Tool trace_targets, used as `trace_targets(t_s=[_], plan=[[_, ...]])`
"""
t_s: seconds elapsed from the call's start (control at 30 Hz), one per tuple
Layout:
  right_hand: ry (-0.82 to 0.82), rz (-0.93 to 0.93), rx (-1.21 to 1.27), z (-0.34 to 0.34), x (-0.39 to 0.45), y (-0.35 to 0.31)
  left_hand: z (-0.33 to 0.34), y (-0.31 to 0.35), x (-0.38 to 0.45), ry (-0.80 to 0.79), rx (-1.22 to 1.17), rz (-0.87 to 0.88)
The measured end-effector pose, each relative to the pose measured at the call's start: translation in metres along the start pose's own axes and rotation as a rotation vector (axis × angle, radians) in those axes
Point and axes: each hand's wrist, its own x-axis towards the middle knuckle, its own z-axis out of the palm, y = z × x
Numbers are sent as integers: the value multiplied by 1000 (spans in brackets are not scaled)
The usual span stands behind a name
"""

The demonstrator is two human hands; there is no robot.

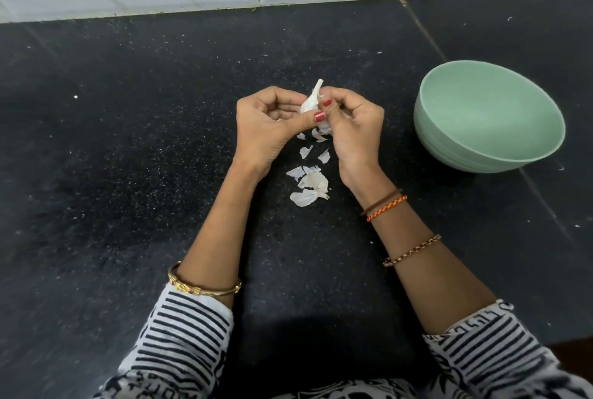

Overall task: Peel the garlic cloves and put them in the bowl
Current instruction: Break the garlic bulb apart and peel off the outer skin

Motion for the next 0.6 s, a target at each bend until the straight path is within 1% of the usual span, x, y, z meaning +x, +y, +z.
trace_targets(t_s=[0.23,0.33,0.47,0.6], plan=[[27,54,23,5,-3,3,-5,-1,-1,-29,-58,-21],[64,68,28,10,-3,6,-4,0,-3,-6,-76,-23],[63,40,-9,14,-4,9,-4,0,-3,22,-92,-29],[179,32,-96,13,5,12,-1,0,-4,1,-77,-46]])
